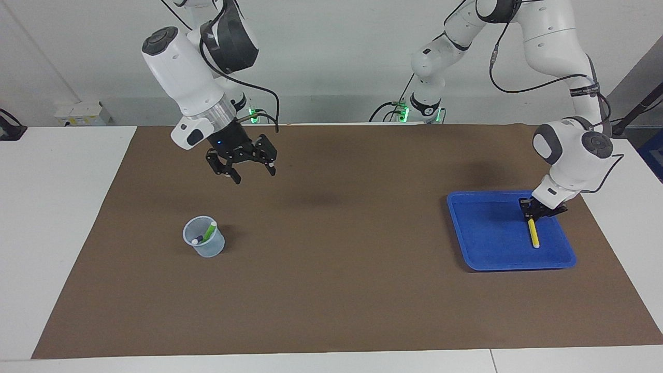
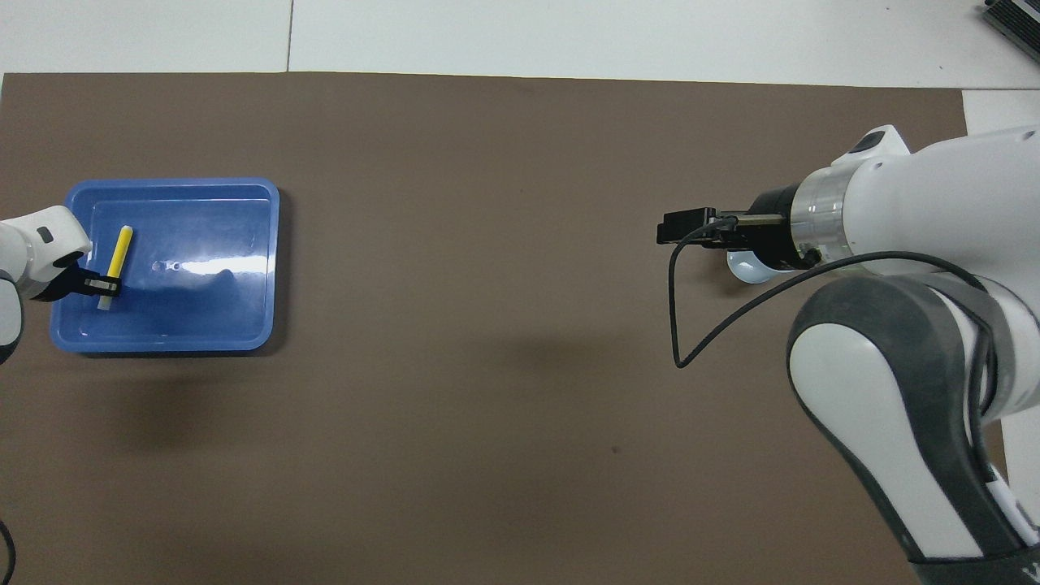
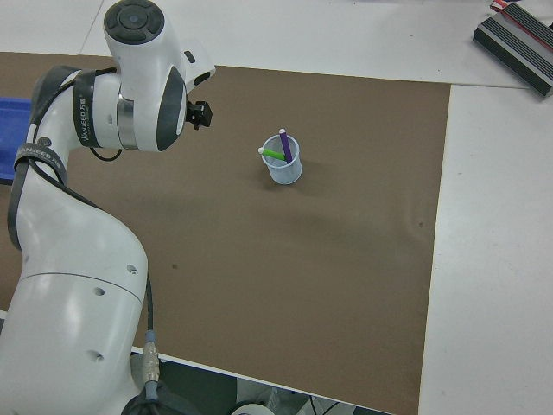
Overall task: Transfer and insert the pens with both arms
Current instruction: 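Grasp the yellow pen with the left gripper while the right gripper approaches, then pass the yellow pen from the left gripper to the right gripper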
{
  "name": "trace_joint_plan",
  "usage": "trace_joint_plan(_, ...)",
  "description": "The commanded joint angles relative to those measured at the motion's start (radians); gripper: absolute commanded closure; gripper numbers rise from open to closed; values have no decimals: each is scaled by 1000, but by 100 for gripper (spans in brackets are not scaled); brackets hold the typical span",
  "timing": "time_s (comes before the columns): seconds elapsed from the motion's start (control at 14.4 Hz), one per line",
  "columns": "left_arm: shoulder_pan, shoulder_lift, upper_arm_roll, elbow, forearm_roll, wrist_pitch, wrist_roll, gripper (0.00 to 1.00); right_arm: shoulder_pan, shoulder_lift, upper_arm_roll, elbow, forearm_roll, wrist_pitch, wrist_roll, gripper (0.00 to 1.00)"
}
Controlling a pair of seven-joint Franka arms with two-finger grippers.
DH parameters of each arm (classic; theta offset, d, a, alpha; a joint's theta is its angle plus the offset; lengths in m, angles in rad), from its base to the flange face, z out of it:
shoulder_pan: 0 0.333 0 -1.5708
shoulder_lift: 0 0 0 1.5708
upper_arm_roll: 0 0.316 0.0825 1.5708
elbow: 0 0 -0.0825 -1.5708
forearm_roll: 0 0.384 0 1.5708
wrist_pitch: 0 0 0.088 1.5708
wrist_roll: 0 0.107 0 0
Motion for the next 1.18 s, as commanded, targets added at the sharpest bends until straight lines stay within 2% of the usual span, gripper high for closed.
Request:
trace_joint_plan(0.0, -34, 8, -4, 95, -20, -139, -21, 100, -5, -8, 0, 26, 97, -6, 64, 0)
trace_joint_plan(0.14, -76, -20, -9, 143, -79, -261, -51, 100, -5, -8, 0, 28, 150, 3, 120, 0)
trace_joint_plan(0.42, -195, -132, -12, 140, -202, -424, -255, 100, -5, -15, 18, 16, 307, -14, 147, 0)
trace_joint_plan(0.56, -261, -167, -13, 139, -271, -481, -347, 100, -5, -12, 21, 14, 337, -60, 143, 0)
trace_joint_plan(0.69, -359, -198, -13, 136, -331, -506, -502, 100, -3, 1, 26, 13, 351, -75, 70, 0)
trace_joint_plan(0.83, -500, -215, -13, 136, -339, -503, -713, 100, 12, 24, 28, -4, 412, -72, -77, 0)
trace_joint_plan(1.11, -672, -232, -25, 145, -426, -469, -990, 100, 15, 77, 28, -4, 524, -26, -118, 0)
